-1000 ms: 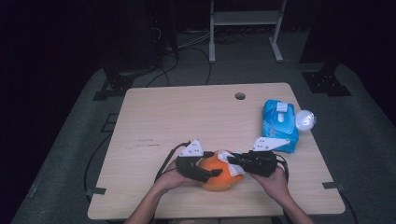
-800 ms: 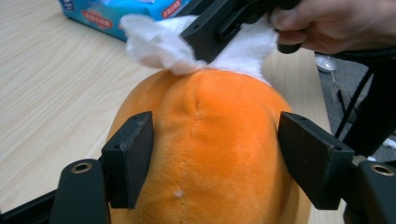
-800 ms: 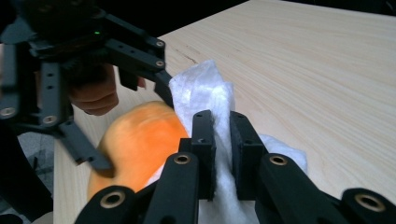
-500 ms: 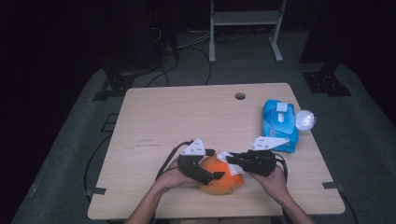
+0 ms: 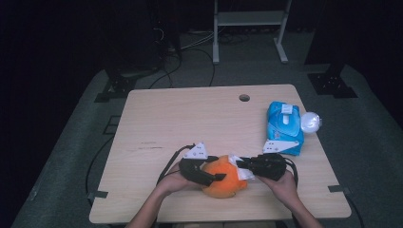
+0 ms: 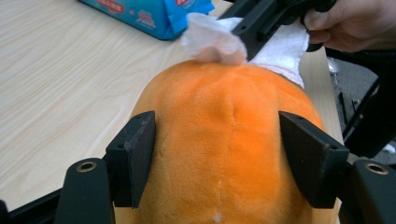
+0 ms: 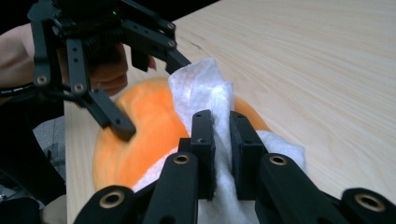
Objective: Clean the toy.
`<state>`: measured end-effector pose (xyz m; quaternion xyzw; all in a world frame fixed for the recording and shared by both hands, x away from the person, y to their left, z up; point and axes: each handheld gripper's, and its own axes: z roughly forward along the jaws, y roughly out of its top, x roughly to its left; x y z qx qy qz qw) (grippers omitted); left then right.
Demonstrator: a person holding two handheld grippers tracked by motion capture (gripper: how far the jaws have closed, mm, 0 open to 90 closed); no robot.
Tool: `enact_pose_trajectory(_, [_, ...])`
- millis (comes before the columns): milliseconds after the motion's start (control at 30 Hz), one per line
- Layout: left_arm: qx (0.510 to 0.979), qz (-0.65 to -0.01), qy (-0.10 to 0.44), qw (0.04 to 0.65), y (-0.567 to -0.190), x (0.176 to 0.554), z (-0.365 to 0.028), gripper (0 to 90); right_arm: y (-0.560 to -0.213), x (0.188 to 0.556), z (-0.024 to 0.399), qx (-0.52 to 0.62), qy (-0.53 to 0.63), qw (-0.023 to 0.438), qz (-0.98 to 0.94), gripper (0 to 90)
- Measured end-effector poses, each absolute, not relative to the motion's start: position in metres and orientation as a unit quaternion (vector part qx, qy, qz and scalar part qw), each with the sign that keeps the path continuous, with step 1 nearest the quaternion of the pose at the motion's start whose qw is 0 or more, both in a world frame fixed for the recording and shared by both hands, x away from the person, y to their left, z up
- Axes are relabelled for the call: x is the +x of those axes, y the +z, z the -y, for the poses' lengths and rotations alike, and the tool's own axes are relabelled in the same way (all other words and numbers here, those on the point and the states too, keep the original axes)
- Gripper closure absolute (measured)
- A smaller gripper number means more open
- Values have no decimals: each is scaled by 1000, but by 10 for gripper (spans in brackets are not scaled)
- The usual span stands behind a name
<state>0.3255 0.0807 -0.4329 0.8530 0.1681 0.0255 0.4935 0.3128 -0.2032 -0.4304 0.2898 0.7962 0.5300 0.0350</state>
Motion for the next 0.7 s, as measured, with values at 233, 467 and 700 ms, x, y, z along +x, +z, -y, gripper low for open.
enact_pose_trajectory(233, [852, -168, 29, 495, -433, 325, -80, 308, -427, 314, 201, 285, 534, 40, -795, 810])
enact_pose_trajectory(467, [858, -143, 36, 493, -431, 317, -71, 300, -428, 323, 197, 292, 539, 37, -789, 810])
enact_pose_trajectory(700, [854, -148, 44, 496, -432, 318, -70, 291, -424, 318, 196, 287, 543, 35, -788, 812])
